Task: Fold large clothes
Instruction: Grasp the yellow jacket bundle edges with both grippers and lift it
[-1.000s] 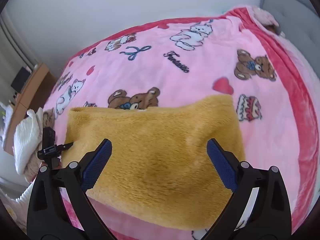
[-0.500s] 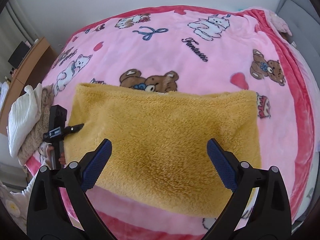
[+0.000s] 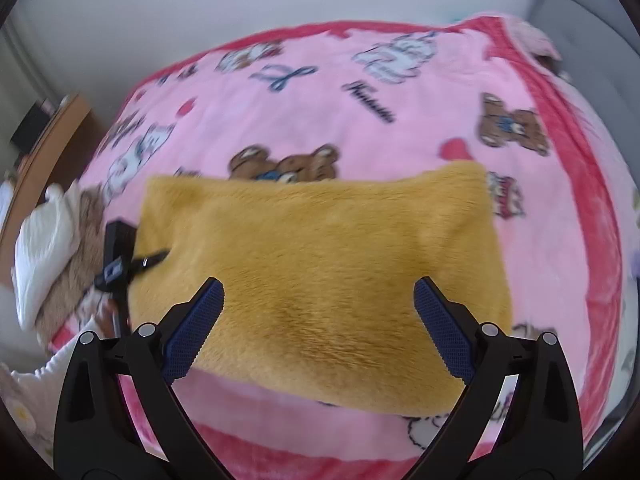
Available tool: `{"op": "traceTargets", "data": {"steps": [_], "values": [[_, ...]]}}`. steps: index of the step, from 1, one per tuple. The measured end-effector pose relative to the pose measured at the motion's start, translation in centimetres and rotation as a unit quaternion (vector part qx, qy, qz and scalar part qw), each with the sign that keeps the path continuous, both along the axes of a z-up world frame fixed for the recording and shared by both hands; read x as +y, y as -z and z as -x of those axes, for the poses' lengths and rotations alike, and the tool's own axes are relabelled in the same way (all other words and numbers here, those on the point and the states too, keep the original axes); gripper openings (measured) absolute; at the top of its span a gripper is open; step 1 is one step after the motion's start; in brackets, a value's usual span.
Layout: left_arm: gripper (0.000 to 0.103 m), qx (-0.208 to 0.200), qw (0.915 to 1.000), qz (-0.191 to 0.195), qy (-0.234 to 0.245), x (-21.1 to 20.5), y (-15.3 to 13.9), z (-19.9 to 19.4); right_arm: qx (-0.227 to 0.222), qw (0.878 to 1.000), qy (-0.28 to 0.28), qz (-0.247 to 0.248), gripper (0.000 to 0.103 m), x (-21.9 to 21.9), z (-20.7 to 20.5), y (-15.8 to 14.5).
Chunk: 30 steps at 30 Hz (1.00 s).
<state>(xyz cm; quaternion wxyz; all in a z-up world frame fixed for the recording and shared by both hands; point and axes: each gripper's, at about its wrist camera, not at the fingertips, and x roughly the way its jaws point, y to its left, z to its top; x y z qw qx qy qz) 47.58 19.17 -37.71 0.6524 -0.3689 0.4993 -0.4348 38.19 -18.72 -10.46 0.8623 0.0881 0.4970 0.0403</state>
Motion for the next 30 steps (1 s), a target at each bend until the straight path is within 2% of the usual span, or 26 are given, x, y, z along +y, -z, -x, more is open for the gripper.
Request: {"op": "traceTargets", "data": {"steps": [3, 5, 7, 9, 12, 15, 17, 18, 20, 24, 26, 28, 29, 30], "values": [[0.094, 0.038, 0.9991, -0.01, 0.019, -0.8, 0.3, -1.0, -0.034, 0.999, 0.036, 0.003, 0.094, -1.9, 1.0, -0.2], [0.073, 0.06, 0.998, -0.016, 0.011, -0.8, 0.8, -1.6, -0.06, 0.996, 0.051, 0.03, 0.095, -3.1, 1.5, 0.0], [0.063, 0.072, 0.9973, -0.009, 0.004, -0.9, 1.2, -1.9, -0.071, 0.994, 0.051, 0.065, 0.095, -4.2, 1.7, 0.4], [0.059, 0.084, 0.9965, 0.0, 0.004, -0.7, 1.4, -2.0, -0.07, 0.993, 0.048, 0.079, 0.095, -6.0, 1.6, 1.3], [0.054, 0.08, 0.9963, -0.022, 0.021, -2.2, 0.8, -2.0, -0.042, 0.996, 0.058, 0.054, 0.095, -10.1, 0.8, 3.1], [0.053, 0.108, 0.9931, -0.039, 0.023, -2.9, 0.9, -2.7, -0.023, 0.996, 0.088, -0.009, 0.095, -15.0, -0.2, 5.0], [0.055, 0.132, 0.9903, -0.042, 0.014, -3.5, 1.5, -3.6, -0.007, 0.992, 0.091, -0.089, 0.095, -18.7, -1.0, 7.0], [0.055, 0.147, 0.9884, -0.037, 0.009, -3.7, 1.9, -3.8, -0.003, 0.989, 0.085, -0.122, 0.095, -19.7, -1.3, 7.9], [0.056, 0.15, 0.9878, -0.041, 0.01, -3.8, 2.2, -4.2, 0.04, 0.98, 0.044, -0.191, 0.095, -21.5, -2.8, 10.6], [0.057, 0.159, 0.9848, -0.068, 0.015, -4.0, 1.4, -4.8, 0.095, 0.971, -0.011, -0.221, 0.095, -23.2, -5.4, 15.3], [0.059, 0.158, 0.9841, -0.081, 0.012, -5.5, 0.9, -5.5, 0.148, 0.953, -0.038, -0.263, 0.095, -23.5, -6.8, 18.3], [0.061, 0.166, 0.9829, -0.08, 0.0, -5.8, 1.0, -5.4, 0.175, 0.945, -0.056, -0.27, 0.095, -23.2, -7.5, 20.4], [0.061, 0.171, 0.9819, -0.08, -0.006, -6.0, 1.1, -5.2, 0.188, 0.938, -0.068, -0.283, 0.095, -23.0, -7.8, 21.5], [0.061, 0.173, 0.9815, -0.081, -0.01, -6.3, 1.1, -4.9, 0.202, 0.926, -0.079, -0.31, 0.095, -22.8, -8.0, 22.7]]}}
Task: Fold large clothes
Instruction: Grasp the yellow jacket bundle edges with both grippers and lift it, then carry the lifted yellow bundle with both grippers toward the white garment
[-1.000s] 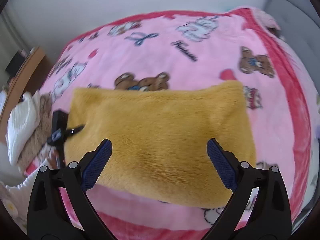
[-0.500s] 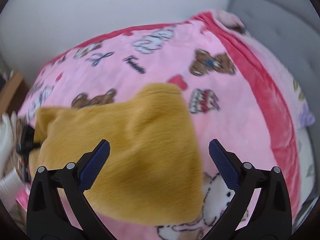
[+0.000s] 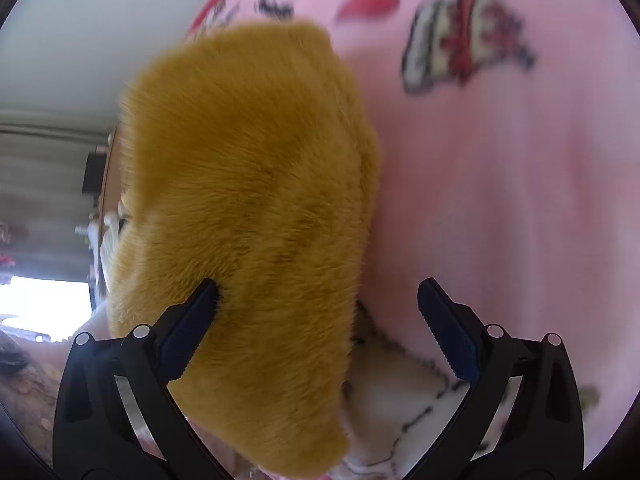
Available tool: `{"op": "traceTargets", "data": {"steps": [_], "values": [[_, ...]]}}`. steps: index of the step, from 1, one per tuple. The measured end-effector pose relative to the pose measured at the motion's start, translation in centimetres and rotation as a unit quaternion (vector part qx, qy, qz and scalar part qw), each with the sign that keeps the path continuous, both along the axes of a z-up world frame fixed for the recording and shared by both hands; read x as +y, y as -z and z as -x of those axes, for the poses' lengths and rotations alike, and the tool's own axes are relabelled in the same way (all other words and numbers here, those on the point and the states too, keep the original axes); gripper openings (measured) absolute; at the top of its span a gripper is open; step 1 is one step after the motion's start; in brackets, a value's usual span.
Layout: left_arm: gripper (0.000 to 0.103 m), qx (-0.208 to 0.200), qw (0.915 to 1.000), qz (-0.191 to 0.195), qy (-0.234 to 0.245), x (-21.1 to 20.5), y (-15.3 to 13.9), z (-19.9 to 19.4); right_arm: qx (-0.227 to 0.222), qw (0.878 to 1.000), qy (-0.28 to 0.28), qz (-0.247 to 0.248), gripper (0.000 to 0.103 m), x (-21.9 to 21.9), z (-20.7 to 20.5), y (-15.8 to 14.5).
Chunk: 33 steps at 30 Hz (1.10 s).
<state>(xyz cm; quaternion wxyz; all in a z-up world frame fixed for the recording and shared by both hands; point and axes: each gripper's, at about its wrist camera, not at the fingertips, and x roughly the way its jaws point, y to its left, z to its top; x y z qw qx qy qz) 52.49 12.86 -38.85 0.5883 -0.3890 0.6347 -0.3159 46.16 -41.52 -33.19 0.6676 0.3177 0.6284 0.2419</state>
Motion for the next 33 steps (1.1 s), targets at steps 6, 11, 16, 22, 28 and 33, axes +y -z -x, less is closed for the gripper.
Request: {"op": "traceTargets", "data": {"steps": [6, 11, 16, 22, 28, 33], "values": [[0.064, 0.013, 0.9998, -0.016, -0.007, -1.8, 0.1, 1.3, 0.014, 0.991, 0.007, -0.133, 0.096, 1.1, -1.0, 3.2], [0.065, 0.021, 0.9995, -0.025, 0.001, -2.0, -2.5, 0.2, -0.008, 0.99, 0.039, -0.137, 0.096, 2.1, -0.7, 3.5], [0.065, 0.02, 0.9996, -0.023, -0.001, -3.7, -3.4, -1.2, -0.057, 0.974, 0.058, -0.211, 0.096, 3.5, 1.2, 1.2], [0.066, 0.014, 0.9997, -0.02, -0.004, -1.5, -1.7, -1.4, -0.091, 0.978, 0.108, -0.154, 0.096, 2.4, 3.9, 1.4], [0.067, 0.016, 0.9996, -0.023, 0.004, -0.9, -1.4, -1.6, -0.073, 0.99, 0.078, -0.09, 0.095, 1.5, 3.9, 2.4], [0.067, 0.014, 0.9997, -0.019, 0.0, -0.2, -1.0, -1.2, -0.04, 0.991, 0.044, -0.118, 0.096, 3.7, 2.2, 3.6]]}}
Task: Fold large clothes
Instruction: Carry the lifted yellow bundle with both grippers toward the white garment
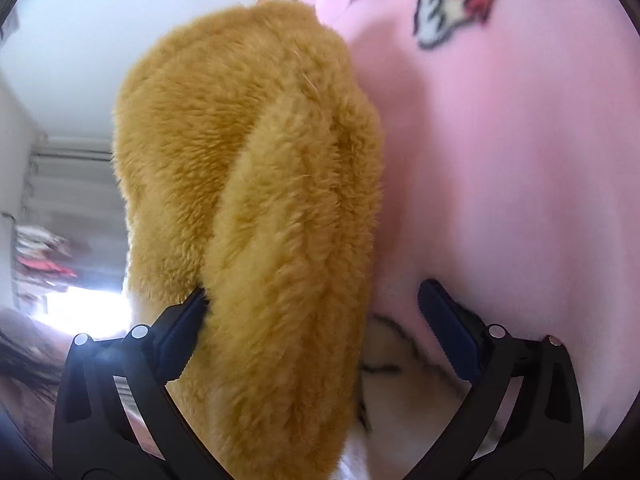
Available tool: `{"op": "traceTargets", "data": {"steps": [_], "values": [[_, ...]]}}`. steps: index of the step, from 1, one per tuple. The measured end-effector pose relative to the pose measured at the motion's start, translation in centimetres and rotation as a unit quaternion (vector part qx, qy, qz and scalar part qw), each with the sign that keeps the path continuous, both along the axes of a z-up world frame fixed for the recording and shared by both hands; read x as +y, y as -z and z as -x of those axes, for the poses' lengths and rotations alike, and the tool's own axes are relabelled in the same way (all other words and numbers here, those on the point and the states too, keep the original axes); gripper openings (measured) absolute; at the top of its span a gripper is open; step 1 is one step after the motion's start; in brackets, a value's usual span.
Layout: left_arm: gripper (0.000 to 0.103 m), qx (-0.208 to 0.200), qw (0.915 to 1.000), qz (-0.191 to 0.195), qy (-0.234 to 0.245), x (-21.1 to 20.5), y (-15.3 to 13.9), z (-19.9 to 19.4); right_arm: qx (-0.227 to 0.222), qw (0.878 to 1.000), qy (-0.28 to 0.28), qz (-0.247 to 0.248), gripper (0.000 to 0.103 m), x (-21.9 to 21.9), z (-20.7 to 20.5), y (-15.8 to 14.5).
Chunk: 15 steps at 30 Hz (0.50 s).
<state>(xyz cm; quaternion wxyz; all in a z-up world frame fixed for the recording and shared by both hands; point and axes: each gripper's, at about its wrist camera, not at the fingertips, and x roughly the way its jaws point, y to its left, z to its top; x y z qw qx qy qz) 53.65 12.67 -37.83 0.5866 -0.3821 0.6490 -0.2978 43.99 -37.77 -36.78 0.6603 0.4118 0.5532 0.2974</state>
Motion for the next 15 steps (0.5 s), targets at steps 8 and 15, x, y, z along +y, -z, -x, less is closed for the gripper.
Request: {"op": "traceTargets", "data": {"steps": [8, 15], "values": [[0.067, -0.004, 1.0, 0.006, -0.001, 0.3, 0.9, 0.1, -0.004, 0.998, -0.024, -0.049, 0.096, 1.1, -1.9, -0.3], [0.067, -0.003, 0.9999, 0.013, 0.001, 0.9, 2.0, 0.7, 0.019, 0.997, -0.047, -0.054, 0.096, 1.2, -1.7, 2.5]]}}
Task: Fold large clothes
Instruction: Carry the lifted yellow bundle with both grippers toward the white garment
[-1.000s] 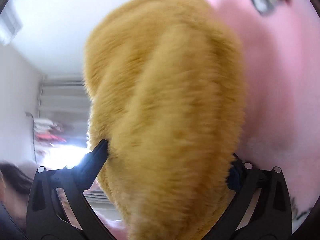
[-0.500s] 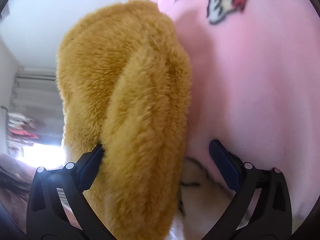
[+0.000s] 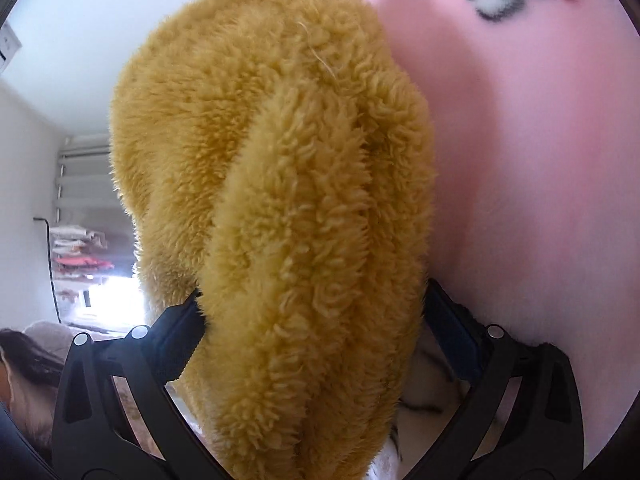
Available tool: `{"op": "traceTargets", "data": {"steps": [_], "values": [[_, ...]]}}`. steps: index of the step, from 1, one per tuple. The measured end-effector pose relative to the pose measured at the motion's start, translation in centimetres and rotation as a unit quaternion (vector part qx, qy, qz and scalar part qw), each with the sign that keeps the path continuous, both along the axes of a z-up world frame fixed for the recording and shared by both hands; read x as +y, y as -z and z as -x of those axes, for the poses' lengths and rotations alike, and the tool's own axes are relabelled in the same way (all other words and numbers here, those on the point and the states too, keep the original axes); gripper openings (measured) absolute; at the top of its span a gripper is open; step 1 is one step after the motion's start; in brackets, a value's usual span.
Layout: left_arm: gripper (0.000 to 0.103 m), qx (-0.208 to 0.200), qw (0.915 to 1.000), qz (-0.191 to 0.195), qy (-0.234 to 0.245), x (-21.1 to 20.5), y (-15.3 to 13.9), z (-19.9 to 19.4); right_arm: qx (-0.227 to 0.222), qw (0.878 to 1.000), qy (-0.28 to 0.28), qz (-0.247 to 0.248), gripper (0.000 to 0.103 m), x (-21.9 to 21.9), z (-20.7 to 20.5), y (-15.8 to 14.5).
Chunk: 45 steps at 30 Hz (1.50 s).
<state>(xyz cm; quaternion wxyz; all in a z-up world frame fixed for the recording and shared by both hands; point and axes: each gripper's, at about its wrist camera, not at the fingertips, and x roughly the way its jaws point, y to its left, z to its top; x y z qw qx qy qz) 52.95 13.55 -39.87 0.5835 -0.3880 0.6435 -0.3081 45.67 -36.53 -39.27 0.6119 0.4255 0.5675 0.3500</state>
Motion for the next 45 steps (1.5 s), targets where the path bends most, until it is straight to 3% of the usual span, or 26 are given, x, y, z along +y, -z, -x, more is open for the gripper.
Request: {"op": "traceTargets", "data": {"steps": [6, 8, 10, 13, 17, 21, 26, 31, 34, 36, 39, 45], "values": [[0.067, -0.003, 0.9999, 0.01, -0.006, -0.1, 0.8, 0.3, -0.023, 0.999, -0.024, -0.031, 0.095, 3.9, -1.1, -0.6], [0.067, -0.002, 0.9999, 0.013, -0.003, 0.0, 1.1, 0.1, -0.041, 0.999, -0.027, -0.011, 0.087, 4.5, -1.0, -1.2], [0.067, 0.001, 0.9999, 0.012, 0.002, -0.2, 1.4, -0.2, -0.042, 0.999, -0.014, -0.004, 0.063, 4.3, -0.6, -1.5], [0.066, 0.0, 0.9999, 0.012, 0.005, -0.7, 1.7, -0.5, -0.042, 0.999, -0.01, 0.015, 0.05, 4.0, 0.3, -2.1], [0.053, -0.028, 0.9994, 0.018, -0.001, -1.5, 1.1, -0.7, -0.064, 0.996, 0.001, 0.054, 0.041, 4.9, 2.0, -4.3], [0.044, -0.067, 0.9971, 0.031, -0.018, -1.8, -0.2, -0.4, -0.111, 0.988, 0.023, 0.102, 0.034, 5.7, 3.9, -8.9], [0.039, -0.136, 0.9871, 0.076, -0.037, -2.4, -4.7, 0.9, -0.175, 0.972, 0.011, 0.159, 0.032, 8.5, 6.3, -14.6], [0.039, -0.154, 0.9829, 0.088, -0.049, -1.7, -7.3, 2.4, -0.206, 0.964, 0.001, 0.171, 0.031, 10.9, 4.8, -19.4], [0.039, -0.169, 0.9762, 0.103, -0.088, -0.1, -8.6, 3.4, -0.225, 0.959, -0.009, 0.171, 0.03, 12.2, 4.4, -22.2], [0.039, -0.185, 0.9716, 0.105, -0.104, 0.9, -9.8, 4.2, -0.249, 0.953, -0.025, 0.17, 0.03, 15.9, 5.5, -23.9], [0.039, -0.215, 0.9616, 0.106, -0.134, 2.6, -12.3, 6.2, -0.282, 0.944, -0.047, 0.166, 0.03, 17.9, 5.8, -26.6], [0.039, -0.272, 0.9328, 0.083, -0.221, 8.6, -20.2, 14.3, -0.344, 0.921, -0.122, 0.134, 0.03, 24.3, 6.6, -35.3]]}}
